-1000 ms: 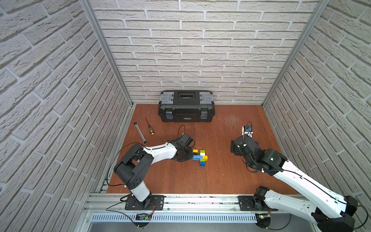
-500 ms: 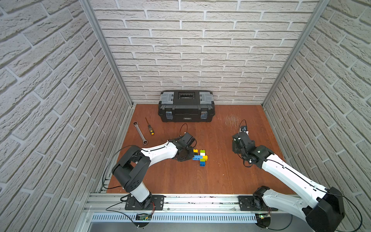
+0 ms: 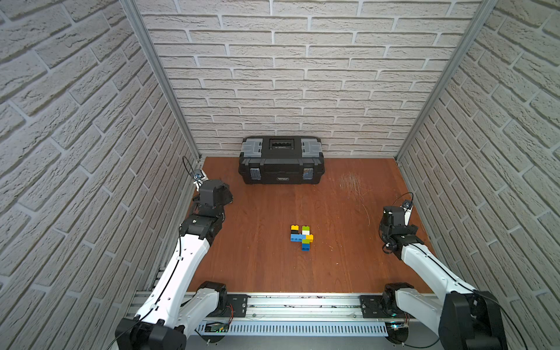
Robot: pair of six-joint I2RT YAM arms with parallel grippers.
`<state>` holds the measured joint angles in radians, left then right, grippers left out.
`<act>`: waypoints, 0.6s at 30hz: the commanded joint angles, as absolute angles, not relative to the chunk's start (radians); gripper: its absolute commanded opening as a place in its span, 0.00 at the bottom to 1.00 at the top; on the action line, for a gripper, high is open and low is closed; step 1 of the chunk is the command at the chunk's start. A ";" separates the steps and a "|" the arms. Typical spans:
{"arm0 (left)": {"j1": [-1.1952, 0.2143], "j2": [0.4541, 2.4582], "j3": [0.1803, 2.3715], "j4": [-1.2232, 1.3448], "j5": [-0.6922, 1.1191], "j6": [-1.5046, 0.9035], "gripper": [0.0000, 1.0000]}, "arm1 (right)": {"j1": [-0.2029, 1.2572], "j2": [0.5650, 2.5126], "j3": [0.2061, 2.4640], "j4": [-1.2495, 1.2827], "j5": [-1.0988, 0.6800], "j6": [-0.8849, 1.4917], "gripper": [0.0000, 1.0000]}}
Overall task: Assemble the number 4 with lego
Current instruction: Reset both arms
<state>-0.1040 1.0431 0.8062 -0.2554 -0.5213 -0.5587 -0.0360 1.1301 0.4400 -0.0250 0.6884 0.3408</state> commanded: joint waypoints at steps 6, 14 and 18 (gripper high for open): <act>0.072 1.291 0.579 0.248 -0.606 -0.414 0.86 | -0.046 1.300 0.382 0.615 0.297 0.144 0.82; 0.076 1.454 0.368 0.828 -0.397 -0.242 0.98 | -0.006 1.511 0.414 0.787 0.088 -0.006 1.00; 0.040 1.546 0.398 0.865 -0.218 -0.124 0.98 | -0.005 1.514 0.407 0.807 0.093 -0.006 1.00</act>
<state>0.0547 1.4948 0.3809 0.6632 -0.3889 -0.2398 -0.0055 1.5364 0.3912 0.7319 0.1200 0.0257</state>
